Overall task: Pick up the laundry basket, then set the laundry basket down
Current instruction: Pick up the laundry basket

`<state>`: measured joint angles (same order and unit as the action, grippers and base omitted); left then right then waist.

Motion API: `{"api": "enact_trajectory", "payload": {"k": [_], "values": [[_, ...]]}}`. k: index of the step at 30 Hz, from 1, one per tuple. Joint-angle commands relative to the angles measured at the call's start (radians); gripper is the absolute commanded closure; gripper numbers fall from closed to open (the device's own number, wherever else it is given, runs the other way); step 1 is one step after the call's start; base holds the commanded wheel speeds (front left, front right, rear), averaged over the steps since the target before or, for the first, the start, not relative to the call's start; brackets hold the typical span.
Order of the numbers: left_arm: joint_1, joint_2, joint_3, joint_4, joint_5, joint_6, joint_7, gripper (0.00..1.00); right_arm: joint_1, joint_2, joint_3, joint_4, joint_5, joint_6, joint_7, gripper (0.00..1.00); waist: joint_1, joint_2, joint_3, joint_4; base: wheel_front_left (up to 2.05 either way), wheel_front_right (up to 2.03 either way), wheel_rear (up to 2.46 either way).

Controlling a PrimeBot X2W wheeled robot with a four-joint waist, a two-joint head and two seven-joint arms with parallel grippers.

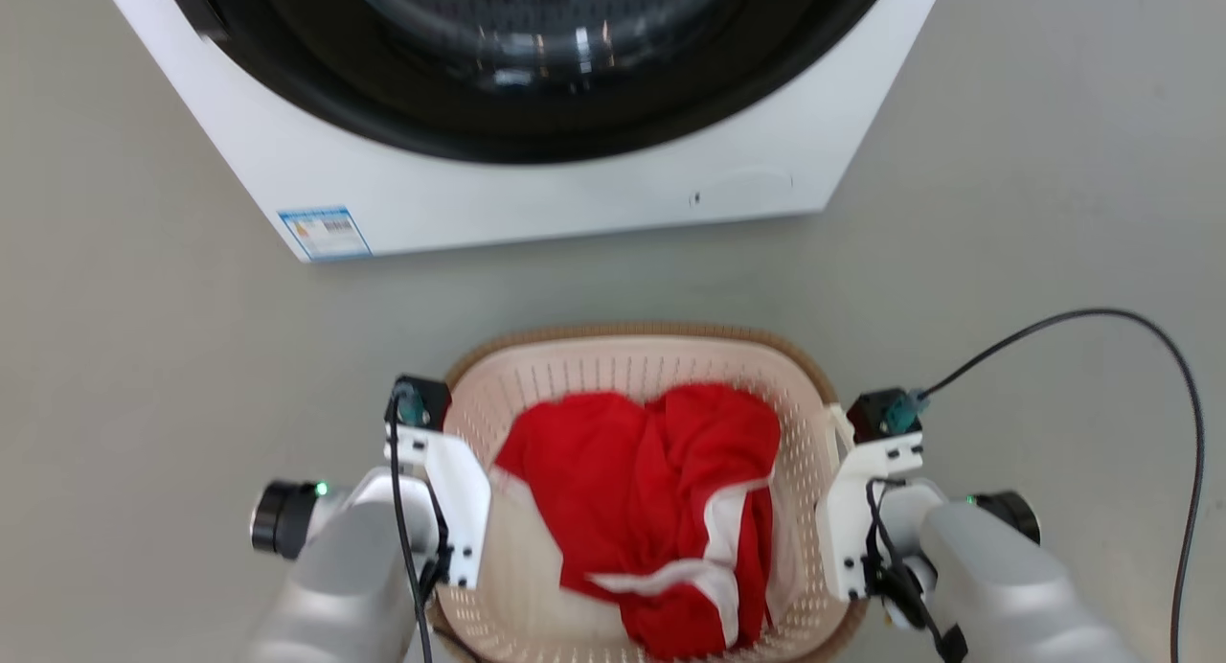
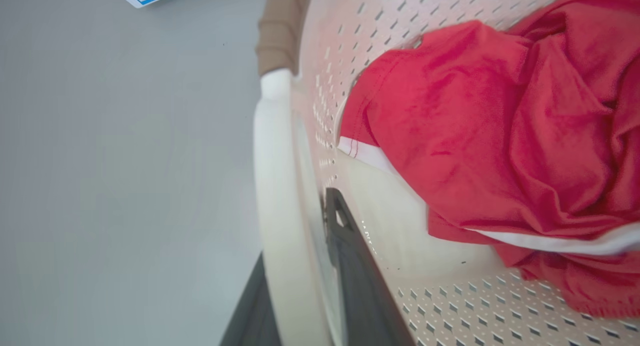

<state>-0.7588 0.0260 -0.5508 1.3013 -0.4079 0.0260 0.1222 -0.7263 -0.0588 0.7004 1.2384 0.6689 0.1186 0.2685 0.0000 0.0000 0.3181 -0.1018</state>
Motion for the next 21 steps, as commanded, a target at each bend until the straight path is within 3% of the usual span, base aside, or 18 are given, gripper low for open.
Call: {"api": "enact_trajectory", "payload": {"k": [1, 11, 21], "values": [[0.023, 0.027, 0.0, -0.011, -0.002, 0.0, 0.014, 1.0, 0.036, 0.009, 0.032, -0.006, 0.006, 0.012, 0.012, 1.0, 0.0, 0.0, -0.093, 0.019, 0.0, 0.0, 0.0], [0.116, 0.025, -0.049, -0.049, -0.064, -0.012, 0.069, 1.0, 0.091, 0.009, 0.081, -0.005, 0.035, 0.012, 0.053, 1.0, 0.0, 0.0, -0.204, 0.049, 0.0, 0.0, 0.0], [0.19, 0.024, -0.118, -0.102, -0.158, 0.021, 0.11, 1.0, 0.127, 0.009, 0.113, -0.002, 0.058, 0.012, 0.076, 1.0, 0.0, 0.0, -0.279, 0.081, 0.0, 0.0, 0.0]]}}
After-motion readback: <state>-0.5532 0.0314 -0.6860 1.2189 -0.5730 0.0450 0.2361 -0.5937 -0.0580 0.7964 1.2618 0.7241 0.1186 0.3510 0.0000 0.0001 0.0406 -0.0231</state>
